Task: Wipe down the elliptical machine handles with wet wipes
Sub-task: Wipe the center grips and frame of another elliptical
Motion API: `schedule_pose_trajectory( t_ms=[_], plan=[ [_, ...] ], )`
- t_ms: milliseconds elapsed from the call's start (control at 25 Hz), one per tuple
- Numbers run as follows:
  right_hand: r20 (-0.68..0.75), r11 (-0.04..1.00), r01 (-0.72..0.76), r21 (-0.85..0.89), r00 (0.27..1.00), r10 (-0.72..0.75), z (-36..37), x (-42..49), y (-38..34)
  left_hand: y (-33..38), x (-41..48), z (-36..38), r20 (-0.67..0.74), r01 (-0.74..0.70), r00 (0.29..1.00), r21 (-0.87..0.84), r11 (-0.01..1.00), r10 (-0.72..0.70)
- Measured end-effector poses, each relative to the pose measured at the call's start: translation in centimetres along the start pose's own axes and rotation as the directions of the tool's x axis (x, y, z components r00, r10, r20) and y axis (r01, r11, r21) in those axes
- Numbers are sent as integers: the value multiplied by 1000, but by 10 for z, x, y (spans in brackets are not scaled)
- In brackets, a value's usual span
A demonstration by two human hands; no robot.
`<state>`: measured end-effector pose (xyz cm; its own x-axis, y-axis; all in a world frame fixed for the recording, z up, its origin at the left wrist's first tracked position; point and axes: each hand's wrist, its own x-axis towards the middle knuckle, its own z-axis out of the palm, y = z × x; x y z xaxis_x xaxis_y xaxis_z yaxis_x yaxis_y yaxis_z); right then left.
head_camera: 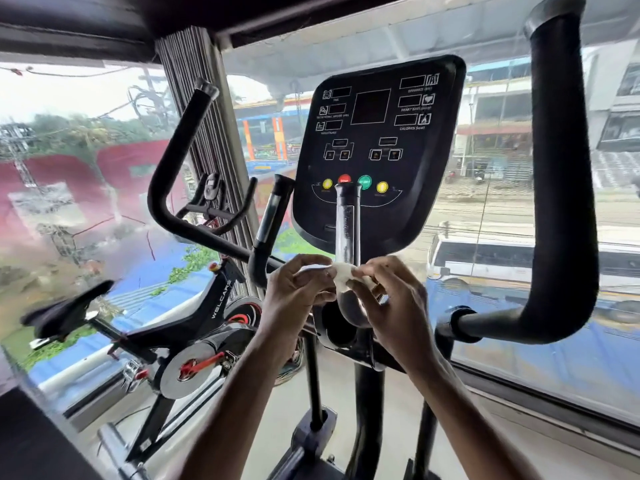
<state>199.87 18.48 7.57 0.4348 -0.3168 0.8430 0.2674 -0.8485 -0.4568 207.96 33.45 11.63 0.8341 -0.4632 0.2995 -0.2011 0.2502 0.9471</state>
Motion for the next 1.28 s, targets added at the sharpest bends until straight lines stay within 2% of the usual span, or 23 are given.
schedule_pose_trajectory(
  t_ms=[120, 200, 360, 440, 640, 960, 1280],
  plan=[
    [-59, 999, -31, -43, 998, 29, 7, 3, 4, -12, 9, -5, -93, -39, 994, 136, 990, 52],
    [-77, 997, -6, -78, 997, 0, 11, 6, 6, -21, 15, -4, -129, -31, 990, 152, 988, 51],
    [-69, 963, 54, -263, 995, -74, 12, 8, 3, -30, 21, 5, -85, 5, 996, 123, 992, 6],
    [-38, 961, 71, -266, 996, -84, 13, 8, 0, -29, 24, 6, -61, -9, 998, 118, 993, 16],
    [53, 977, 54, -208, 998, -44, 16, 6, 0, -37, 29, 7, 3, 95, 995, -24, 995, -95],
    [27, 979, 91, -180, 996, -87, 18, 21, 4, -41, 29, 7, 167, 235, 965, -211, 949, -202],
    [100, 956, 216, -197, 975, -199, 12, 43, 6, -52, 31, 10, 163, 249, 965, -313, 917, -207]
  ],
)
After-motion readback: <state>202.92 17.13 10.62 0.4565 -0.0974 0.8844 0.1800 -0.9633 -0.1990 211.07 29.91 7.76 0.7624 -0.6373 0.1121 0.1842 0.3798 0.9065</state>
